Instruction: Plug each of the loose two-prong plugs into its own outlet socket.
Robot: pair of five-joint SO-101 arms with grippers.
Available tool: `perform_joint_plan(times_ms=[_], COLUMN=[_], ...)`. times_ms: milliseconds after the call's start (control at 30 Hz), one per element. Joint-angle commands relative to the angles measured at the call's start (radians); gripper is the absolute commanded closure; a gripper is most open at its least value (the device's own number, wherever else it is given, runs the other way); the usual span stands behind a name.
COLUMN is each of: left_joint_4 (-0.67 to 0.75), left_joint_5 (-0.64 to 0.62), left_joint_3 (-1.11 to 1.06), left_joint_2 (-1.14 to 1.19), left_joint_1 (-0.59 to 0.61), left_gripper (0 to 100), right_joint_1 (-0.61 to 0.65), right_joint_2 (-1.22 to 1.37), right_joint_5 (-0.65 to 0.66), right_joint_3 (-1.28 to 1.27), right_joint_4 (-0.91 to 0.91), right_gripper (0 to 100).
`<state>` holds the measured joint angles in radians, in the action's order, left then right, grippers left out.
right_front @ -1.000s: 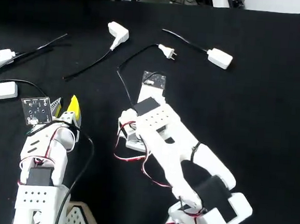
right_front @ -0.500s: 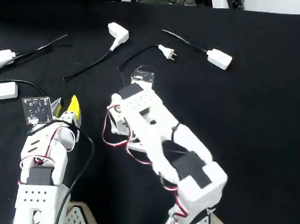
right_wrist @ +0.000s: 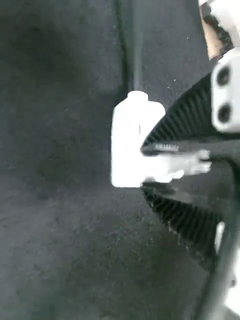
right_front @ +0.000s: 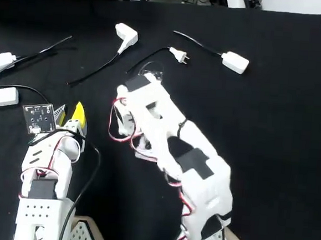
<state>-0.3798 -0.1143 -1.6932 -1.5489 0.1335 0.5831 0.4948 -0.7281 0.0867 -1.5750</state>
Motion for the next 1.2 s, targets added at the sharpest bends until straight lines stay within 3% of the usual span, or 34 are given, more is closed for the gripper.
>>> perform_joint_plan(times_ms=[0, 367, 667, 767, 867, 933, 1033, 1167], left_joint_4=[0.000, 0.000, 0.000, 0.000, 0.000, -0.002, -0.002, -0.002], left_joint_5=[0.002, 0.002, 0.005, 0.005, 0.005, 0.008, 0.008, 0.008], left_joint_3=[-0.016, -0.016, -0.016, -0.016, -0.016, -0.016, -0.016, -0.016], left_joint_2=[-0.002, -0.002, -0.002, -0.002, -0.002, -0.002, -0.002, -0.002], left_joint_1=[-0.001, -0.001, -0.001, -0.001, -0.001, -0.001, -0.001, -0.001], left_gripper=[85, 85, 85, 85, 85, 85, 85, 85], right_joint_1=[-0.021, -0.020, 0.038, 0.014, -0.031, -0.068, -0.152, -0.226], right_joint_2=[0.007, -0.025, -0.145, -0.179, -0.191, -0.179, -0.148, -0.133], right_joint_5=[0.006, 0.008, 0.126, 0.327, 0.695, 0.872, 0.944, 1.155], right_joint_3=[0.068, 0.240, 0.208, 0.174, 0.114, 0.064, -0.004, -0.044], right_joint_4=[-0.075, -0.160, -0.172, -0.175, -0.170, -0.170, -0.149, -0.103], right_gripper=[77.8, 76.9, 76.8, 76.8, 77.2, 77.2, 77.3, 77.3])
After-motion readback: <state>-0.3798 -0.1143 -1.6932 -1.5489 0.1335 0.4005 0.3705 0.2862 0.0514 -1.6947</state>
